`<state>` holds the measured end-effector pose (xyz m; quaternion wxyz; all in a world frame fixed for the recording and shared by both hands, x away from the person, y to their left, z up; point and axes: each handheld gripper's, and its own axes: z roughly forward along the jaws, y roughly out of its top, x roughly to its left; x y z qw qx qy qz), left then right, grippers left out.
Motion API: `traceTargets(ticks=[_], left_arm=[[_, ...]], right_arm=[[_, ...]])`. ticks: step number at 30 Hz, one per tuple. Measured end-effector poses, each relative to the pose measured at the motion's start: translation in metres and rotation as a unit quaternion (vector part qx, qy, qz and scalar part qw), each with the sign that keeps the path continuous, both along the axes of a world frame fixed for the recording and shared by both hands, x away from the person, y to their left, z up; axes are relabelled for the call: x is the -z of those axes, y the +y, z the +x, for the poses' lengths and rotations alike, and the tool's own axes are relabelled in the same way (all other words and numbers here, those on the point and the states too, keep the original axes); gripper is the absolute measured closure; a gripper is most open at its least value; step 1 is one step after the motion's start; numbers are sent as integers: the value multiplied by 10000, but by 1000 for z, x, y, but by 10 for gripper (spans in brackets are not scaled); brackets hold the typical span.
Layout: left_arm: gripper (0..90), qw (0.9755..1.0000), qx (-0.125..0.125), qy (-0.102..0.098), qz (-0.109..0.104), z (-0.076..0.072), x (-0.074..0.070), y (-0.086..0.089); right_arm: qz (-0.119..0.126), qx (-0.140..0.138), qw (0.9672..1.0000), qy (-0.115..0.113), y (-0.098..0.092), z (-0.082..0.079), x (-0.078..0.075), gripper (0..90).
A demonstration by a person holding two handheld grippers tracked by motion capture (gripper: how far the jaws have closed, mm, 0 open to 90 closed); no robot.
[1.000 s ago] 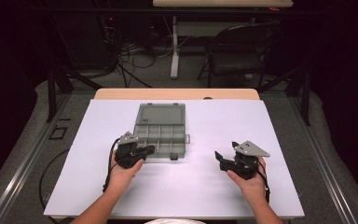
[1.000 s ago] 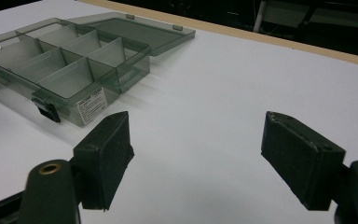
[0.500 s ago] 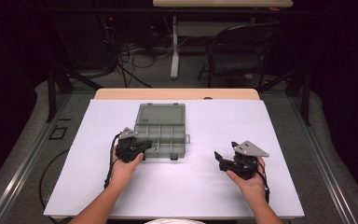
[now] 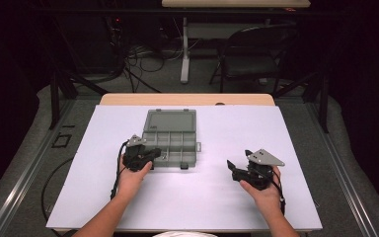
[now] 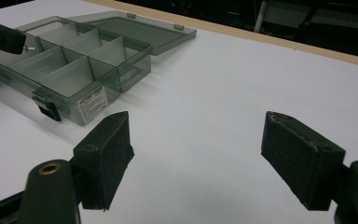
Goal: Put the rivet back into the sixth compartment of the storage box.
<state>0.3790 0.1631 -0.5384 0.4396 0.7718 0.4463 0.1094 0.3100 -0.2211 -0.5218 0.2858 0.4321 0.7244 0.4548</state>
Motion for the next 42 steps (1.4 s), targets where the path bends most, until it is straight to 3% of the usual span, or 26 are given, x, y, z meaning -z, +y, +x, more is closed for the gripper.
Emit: traceTargets(ticks=[12,19,28,35,39,42], left_arm=[[774,10000,11,-84,-52,-3,-2,-1],[558,9993,164,-278,-195,-13,-10,0],[379,9990,108,-431,-55,-24,-15,2],[310,9990,-119,-426,-104,-27,-18,11],[296,9983,-230,-474,-268,-28,-24,22],[285,9982,-289,-386,-352,-25,-28,29]], right_arm=[[7,24,10000,-30,-1,0,0,232],[-37,5,10000,2,0,0,0,231],[-44,-27,10000,64,1,2,2,230],[-174,-66,9996,196,4,3,6,225],[-275,-101,9992,281,6,5,8,220],[-278,-109,9991,311,6,7,9,214]])
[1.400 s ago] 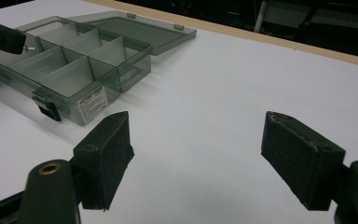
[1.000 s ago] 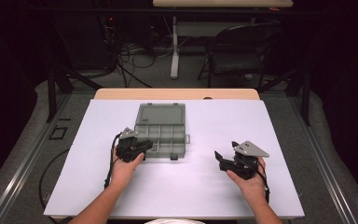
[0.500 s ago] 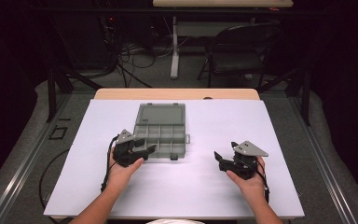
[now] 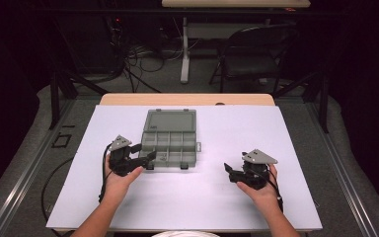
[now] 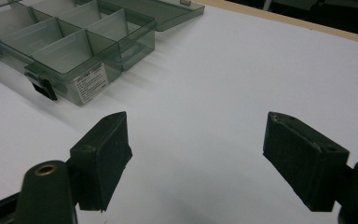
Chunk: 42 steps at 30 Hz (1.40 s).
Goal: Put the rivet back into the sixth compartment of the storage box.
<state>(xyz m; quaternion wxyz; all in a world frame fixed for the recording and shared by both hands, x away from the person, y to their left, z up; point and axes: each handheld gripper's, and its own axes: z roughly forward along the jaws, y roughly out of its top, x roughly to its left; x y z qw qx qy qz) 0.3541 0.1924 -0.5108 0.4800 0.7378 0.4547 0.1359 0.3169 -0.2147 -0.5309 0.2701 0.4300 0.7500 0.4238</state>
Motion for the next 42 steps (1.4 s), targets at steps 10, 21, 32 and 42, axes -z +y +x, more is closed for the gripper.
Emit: traceTargets(ticks=[10,21,32,42], left_arm=[[199,9992,-337,146,-155,10,-5,27],[187,9986,-494,206,-25,12,-3,47],[279,9987,-477,172,57,10,-7,46],[365,9983,-500,224,199,28,-22,41]], right_arm=[[-144,89,9997,-160,11,6,0,135],[-132,128,9998,74,13,14,2,212],[-69,0,9999,111,19,14,-8,316],[-101,-89,9998,154,33,34,-35,354]])
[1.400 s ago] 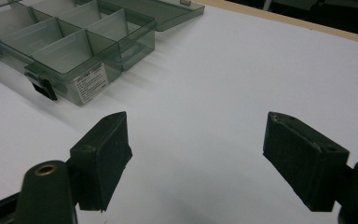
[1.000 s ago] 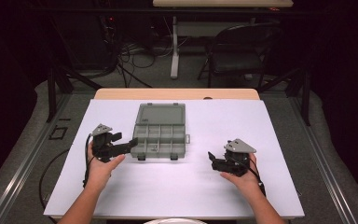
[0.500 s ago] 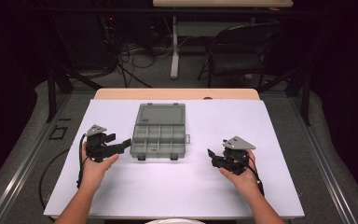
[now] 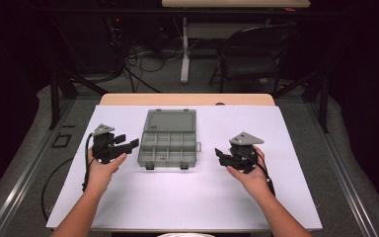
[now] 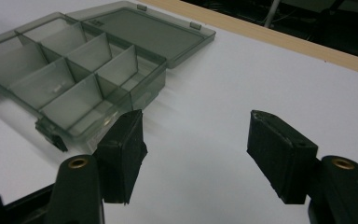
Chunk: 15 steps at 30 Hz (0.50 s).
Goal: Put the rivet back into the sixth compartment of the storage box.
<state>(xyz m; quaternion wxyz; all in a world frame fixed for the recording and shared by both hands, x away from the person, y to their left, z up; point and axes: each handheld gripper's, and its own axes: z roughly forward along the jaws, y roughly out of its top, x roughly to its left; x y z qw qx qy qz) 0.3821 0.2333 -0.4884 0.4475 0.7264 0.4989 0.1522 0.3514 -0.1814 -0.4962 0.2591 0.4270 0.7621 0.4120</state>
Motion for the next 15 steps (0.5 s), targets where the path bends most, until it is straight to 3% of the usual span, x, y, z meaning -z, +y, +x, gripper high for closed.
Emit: traceTargets(ticks=[3,6,15], left_arm=[[365,10000,7,50,45,6,-5,-2],[364,9999,53,148,13,12,-9,-3],[387,9999,66,109,19,36,-20,-5]], right_arm=[[119,12,9999,109,4,12,-10,356],[-13,23,10000,69,10,21,-20,355],[40,15,9992,407,24,57,-41,366]])
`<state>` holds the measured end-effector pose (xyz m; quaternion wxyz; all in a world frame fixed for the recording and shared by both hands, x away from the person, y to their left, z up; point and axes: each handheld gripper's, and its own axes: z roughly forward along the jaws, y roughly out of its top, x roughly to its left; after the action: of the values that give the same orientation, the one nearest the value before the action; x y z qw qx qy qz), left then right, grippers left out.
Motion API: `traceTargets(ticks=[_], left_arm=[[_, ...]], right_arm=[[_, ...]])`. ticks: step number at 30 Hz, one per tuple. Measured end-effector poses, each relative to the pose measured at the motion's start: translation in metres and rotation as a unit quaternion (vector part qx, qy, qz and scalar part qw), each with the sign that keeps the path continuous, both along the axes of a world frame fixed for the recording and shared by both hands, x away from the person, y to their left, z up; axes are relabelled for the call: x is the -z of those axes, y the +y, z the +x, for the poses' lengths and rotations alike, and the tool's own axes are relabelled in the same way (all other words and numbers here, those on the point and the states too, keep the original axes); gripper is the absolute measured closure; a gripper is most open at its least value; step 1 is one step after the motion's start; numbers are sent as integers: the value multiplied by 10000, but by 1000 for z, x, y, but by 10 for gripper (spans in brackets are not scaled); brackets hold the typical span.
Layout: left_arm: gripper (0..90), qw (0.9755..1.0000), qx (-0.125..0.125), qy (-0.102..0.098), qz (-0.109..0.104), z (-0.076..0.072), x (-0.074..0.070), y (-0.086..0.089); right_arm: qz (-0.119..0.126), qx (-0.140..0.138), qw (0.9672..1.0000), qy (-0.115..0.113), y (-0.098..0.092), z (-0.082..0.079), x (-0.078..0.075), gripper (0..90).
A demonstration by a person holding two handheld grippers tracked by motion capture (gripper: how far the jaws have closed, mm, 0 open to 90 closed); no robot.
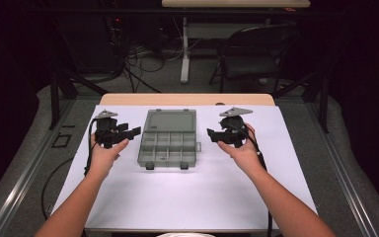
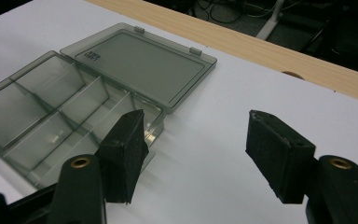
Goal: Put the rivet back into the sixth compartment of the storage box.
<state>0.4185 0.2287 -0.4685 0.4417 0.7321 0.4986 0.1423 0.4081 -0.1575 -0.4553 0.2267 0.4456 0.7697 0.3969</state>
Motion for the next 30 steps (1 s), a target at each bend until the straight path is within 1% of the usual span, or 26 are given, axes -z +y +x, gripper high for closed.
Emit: traceTargets(ticks=[4,8,9,11,13,14,16,18,20,22,24,26,27,29,30], left_arm=[[395,10000,-48,7,-3,12,-7,0],[395,9999,-103,-7,0,20,-14,1],[395,9999,-122,-20,-39,22,-15,1],[391,9999,-130,-6,-95,26,-15,1],[391,9999,-138,30,-56,30,-14,0],[398,9999,-142,7,-17,32,-13,-1],[414,9999,-141,24,80,35,-11,-4],[421,9998,-148,17,122,38,-9,-7],[421,9997,-119,89,173,42,-6,-9],[422,9996,-104,139,235,46,-2,-11],[425,9995,-99,147,243,50,2,-13],[427,9995,-100,132,267,53,5,-13],[427,9994,-131,121,299,54,6,-14],[427,9993,-153,189,284,57,9,-13],[427,9992,-160,230,272,58,11,-13]], right_arm=[[7,50,9999,97,6,16,-9,384],[-40,73,9999,106,13,29,-16,396],[-35,72,9999,147,15,33,-18,396],[-30,92,9998,181,17,39,-20,396],[-23,141,9996,240,20,45,-20,395],[-42,167,9995,261,22,48,-20,396],[-53,194,9994,274,25,54,-18,398],[-38,218,9993,290,28,58,-16,408],[17,235,9992,310,32,61,-12,414],[-36,228,9993,303,37,64,-6,426],[-68,207,9991,354,41,67,-1,435],[-88,184,9993,306,43,69,4,448],[-63,170,9994,292,44,71,6,449],[43,177,9994,300,46,74,11,455],[51,166,9993,325,47,76,13,463]])
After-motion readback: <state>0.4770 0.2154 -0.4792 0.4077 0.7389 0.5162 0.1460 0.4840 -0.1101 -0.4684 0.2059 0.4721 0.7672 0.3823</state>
